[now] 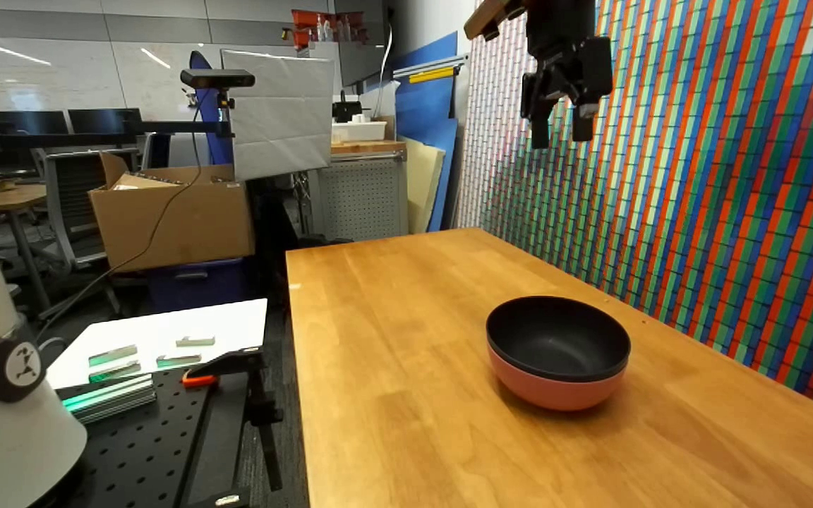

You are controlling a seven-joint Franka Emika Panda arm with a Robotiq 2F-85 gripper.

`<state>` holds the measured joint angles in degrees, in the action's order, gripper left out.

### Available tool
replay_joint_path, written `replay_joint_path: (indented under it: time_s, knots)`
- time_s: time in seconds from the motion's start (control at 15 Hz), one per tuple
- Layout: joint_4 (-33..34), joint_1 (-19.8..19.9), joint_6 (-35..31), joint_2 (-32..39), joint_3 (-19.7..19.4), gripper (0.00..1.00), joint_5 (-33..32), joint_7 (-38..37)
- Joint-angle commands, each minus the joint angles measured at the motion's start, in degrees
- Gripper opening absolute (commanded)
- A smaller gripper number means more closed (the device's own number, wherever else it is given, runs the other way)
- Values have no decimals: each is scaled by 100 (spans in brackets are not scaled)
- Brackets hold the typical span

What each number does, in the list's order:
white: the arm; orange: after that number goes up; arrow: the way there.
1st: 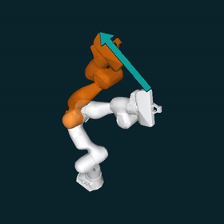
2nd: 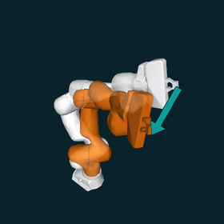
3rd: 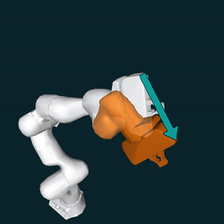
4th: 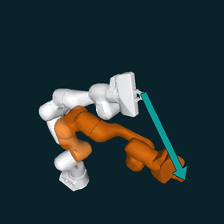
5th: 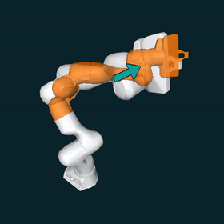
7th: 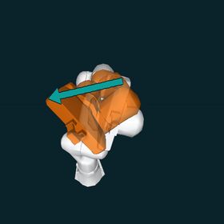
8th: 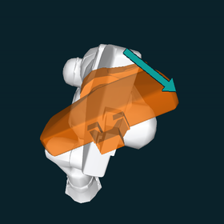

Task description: Put the black bowl inside the pink bowl

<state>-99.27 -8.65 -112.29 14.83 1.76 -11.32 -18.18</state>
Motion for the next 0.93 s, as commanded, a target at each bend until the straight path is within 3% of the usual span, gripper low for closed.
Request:
replay_joint_path:
  time_s: [0.0, 0.4, 0.87]
  knots:
    - [302, -6, 280, -13, 62, 100, -147, 401]
    - [388, 47, 413, -33, 104, 100, -13, 960]
    - [277, 25, 250, 4, 84, 100, -51, 820]
